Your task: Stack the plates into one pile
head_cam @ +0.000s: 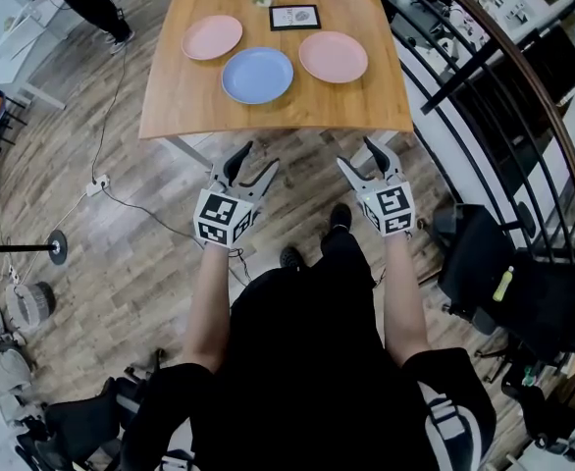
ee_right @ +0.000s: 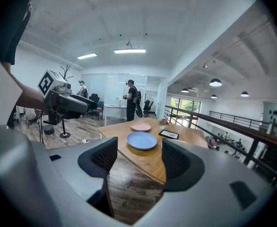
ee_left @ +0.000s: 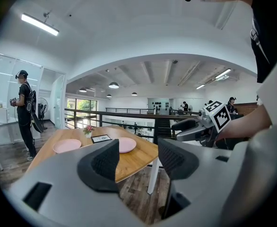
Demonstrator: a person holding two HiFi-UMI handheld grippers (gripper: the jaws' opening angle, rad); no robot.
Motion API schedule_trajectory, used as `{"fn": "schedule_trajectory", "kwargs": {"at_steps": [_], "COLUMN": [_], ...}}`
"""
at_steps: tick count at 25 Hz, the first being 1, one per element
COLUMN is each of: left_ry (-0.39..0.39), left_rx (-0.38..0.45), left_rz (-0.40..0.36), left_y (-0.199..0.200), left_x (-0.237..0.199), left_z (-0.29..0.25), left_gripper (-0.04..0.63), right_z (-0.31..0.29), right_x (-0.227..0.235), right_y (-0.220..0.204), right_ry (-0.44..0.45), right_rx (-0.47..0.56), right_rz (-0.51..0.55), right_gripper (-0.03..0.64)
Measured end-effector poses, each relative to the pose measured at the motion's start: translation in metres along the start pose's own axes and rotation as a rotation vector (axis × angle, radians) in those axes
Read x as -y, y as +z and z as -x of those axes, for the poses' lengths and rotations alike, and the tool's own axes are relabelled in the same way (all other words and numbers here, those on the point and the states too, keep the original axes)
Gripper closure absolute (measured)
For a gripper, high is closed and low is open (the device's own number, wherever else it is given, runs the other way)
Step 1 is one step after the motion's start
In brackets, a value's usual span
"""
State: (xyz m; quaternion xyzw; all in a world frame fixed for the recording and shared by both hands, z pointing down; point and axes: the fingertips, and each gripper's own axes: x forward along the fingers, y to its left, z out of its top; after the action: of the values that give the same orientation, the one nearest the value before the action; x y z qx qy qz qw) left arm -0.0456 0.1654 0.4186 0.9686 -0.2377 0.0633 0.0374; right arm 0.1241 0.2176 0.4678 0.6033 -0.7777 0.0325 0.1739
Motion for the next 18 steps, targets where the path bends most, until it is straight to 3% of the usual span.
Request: {"fn": "schedule_trajectory", "kwargs": {"at_steps": [9,18], "left_ry": [0.011,0.055], "left_rx": [-0.001,0.014], "left_rz": [-0.014,-0.007], "left_y": [0.002,0.008], "left_x": [-0.007,-0.024], "left_z": [-0.011,-0.029], "left_gripper": [0.334,0.334], "right_z": [-0.011,-0.040], "right_x": [0.013,0.029], "right_y": [-0.005,0.000], "right_ry": [0.004,0.055], "right_rx": [0.018,0.022], "right_rz": [-0.058,-0.024], "right_gripper": [0.313,0.314]}}
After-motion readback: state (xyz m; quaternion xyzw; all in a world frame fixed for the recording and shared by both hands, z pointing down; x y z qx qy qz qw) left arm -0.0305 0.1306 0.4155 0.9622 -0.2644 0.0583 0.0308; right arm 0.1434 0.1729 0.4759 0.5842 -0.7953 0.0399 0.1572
